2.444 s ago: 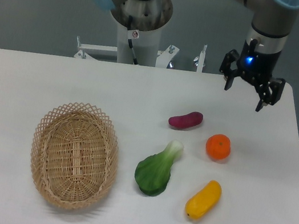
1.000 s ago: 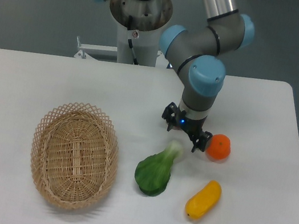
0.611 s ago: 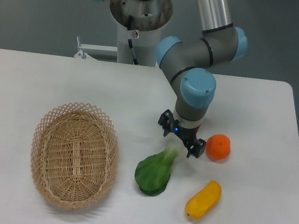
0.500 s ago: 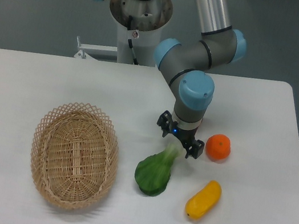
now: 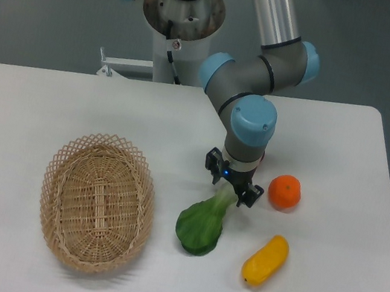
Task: Pick up the green vegetable from the table
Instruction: 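Lower the gripper onto the bok choy stem and close it, then lift the grasped bok choy up off the table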
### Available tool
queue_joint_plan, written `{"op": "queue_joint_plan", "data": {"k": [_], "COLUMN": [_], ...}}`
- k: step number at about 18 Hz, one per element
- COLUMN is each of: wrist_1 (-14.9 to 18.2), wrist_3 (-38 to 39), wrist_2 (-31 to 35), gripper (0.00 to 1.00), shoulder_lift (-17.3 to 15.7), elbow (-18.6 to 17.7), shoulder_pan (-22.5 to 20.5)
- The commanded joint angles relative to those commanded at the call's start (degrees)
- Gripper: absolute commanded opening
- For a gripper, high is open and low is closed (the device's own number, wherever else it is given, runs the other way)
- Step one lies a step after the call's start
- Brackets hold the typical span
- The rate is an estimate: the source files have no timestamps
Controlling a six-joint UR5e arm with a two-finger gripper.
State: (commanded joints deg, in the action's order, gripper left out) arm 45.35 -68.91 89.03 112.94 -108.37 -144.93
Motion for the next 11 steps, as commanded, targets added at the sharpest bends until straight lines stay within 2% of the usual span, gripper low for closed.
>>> {"op": "queue_joint_plan", "data": {"k": [2,3,4,8,11], "wrist_1": [0.1,0.1,0.1,0.3,0.5], "wrist_3": [0.0,-0.1,-0.1,-0.1,-0.1], "wrist_2": [0.0,0.0,0.0,-0.1,-0.6], "gripper": [0.34,0.27,0.24,0.24,0.25], "shoulder_lift": [-0.1,-0.3,-0.4,-1.2,-3.1], "elbow": [0.2,0.3,0.3,2.1,3.8], "shoulder_pan": [0.0,0.0,-0.1,-0.2,-0.4]}}
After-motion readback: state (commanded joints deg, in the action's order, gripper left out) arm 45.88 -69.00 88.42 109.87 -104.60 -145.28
